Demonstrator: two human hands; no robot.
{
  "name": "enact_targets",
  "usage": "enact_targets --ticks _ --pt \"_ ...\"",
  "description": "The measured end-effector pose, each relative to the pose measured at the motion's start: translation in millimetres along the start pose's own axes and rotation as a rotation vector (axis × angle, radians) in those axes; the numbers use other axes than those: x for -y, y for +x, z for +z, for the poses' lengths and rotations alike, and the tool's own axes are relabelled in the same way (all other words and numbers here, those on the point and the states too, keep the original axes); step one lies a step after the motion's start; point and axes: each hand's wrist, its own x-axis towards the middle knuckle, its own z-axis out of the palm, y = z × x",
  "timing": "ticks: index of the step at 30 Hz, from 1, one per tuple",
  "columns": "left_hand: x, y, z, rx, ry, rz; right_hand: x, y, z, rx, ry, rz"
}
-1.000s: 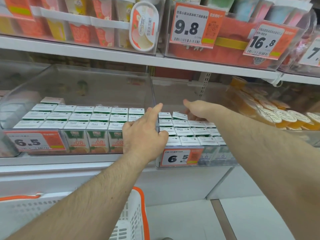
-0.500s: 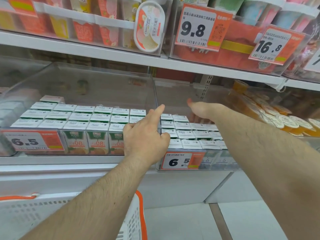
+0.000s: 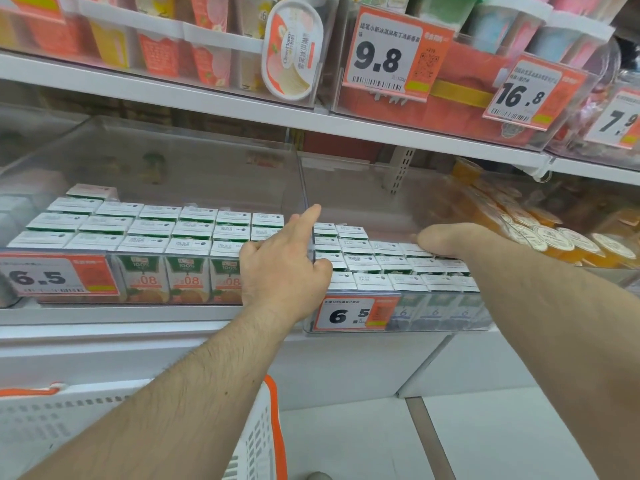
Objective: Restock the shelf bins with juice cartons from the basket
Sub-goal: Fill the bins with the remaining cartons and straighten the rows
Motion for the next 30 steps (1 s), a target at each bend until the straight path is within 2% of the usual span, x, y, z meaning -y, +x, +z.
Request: enact_targets --ticks 6,8,11,13,15,21,27,29,30 --pt "-0.9 -1.2 -3.9 0.003 -0.003 -0.009 -1.9 -3.2 -4.6 0.051 0.032 -0.002" --pt "-1.8 -2.3 -5.0 0.005 -0.011 -0.003 -11.5 4.7 -5.4 -0.037 0.054 0.013" --pt "-2.8 -3.0 -4.7 0.002 -0.008 0.001 -25.8 7.5 -5.2 -0.252 -0.015 0.122" --pt "-2.3 -2.7 -3.7 0.000 -0.010 -0.004 -27.9 6.7 -2.8 -0.313 -0.072 0.166" --pt "-1.3 -1.7 -2.4 0.000 -0.016 -0.007 -26.1 8.8 0.2 -0.310 -0.076 0.183" --pt "-3.0 -3.2 -3.4 -0.020 -0.017 -0.002 -32.5 16.6 4.2 -0.225 0.158 0.169" --pt "-2.3 -1.9 -1.1 -0.026 -0.006 0.002 -29.9 7.8 5.9 -0.158 0.202 0.115" --pt "-1.6 -1.5 -1.1 -0.025 -0.010 0.009 -29.4 2.5 7.8 -0.196 0.232 0.116" --pt "-1.3 -1.7 -1.4 -0.027 -0.012 0.011 -30.3 -1.1 9.8 -0.267 0.201 0.123"
